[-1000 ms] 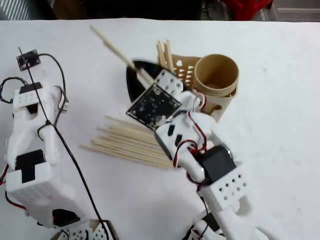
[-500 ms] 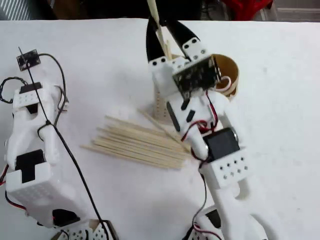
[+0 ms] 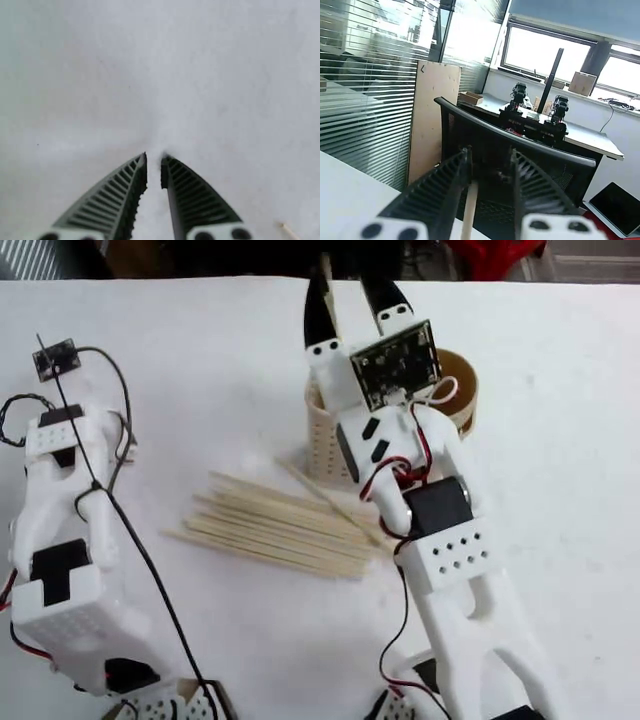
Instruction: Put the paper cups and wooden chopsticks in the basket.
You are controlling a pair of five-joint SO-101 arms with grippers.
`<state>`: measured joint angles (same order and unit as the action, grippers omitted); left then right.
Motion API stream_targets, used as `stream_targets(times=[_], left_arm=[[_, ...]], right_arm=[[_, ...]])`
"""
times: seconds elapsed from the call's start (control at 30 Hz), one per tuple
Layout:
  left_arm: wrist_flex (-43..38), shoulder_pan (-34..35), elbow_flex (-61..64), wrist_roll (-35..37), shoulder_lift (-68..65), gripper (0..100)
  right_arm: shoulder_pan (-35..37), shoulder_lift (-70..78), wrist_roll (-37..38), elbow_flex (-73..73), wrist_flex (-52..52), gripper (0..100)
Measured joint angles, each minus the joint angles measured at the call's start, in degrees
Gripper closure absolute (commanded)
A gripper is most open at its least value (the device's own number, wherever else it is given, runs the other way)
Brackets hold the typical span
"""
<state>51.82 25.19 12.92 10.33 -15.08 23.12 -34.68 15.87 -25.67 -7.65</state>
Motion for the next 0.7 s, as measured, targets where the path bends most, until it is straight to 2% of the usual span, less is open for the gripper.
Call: stream_targets(times=[0.27,0.37,0.5,0.7], left_arm=[[0.0,0.0,0.0,0.0,0.0,93],[0.0,0.0,0.0,0.0,0.0,93],[0.0,0.0,0.0,0.0,0.0,93],[0.0,0.0,0.0,0.0,0.0,93]], right_arm=[[-0.26,0.0,0.0,0.0,0.0,86.5],[-0.09,0.0,0.0,0.0,-3.52,88.8],[-0.09,-2.64,0.0,0.0,-16.26,98.5],[1.67,-12.4,0.35,0.0,-40.7,91.6]])
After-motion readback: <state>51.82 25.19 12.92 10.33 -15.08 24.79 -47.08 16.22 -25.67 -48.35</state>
